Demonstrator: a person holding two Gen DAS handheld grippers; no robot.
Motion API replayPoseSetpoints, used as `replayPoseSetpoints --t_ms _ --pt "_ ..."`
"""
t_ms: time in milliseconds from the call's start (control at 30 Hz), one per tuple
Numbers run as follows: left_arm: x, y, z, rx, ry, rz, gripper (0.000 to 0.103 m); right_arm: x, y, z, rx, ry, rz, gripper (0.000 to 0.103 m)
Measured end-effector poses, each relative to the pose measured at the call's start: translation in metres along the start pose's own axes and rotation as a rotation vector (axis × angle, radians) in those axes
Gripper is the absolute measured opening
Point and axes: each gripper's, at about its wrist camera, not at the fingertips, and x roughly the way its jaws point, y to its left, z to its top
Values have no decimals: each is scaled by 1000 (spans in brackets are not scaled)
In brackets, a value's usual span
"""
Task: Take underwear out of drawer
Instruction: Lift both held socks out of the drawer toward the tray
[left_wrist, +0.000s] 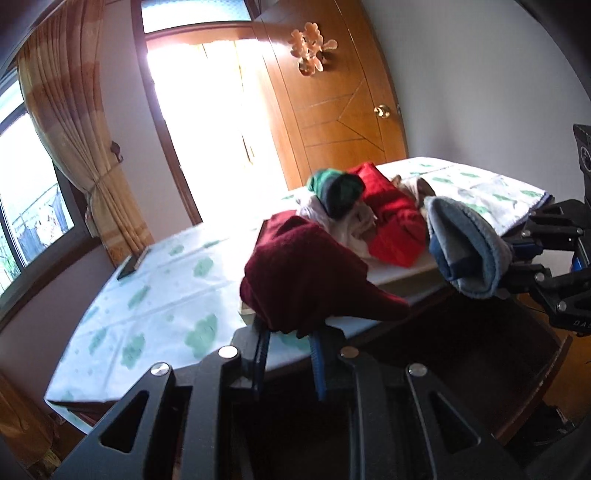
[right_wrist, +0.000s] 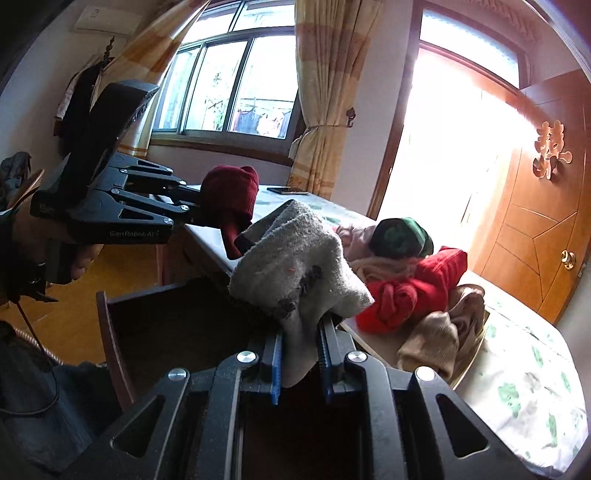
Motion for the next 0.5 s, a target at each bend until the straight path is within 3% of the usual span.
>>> replayPoseSetpoints --t_ms 500 --pt "43 24 44 12 3 56 18 32 -35 31 65 30 -27 18"
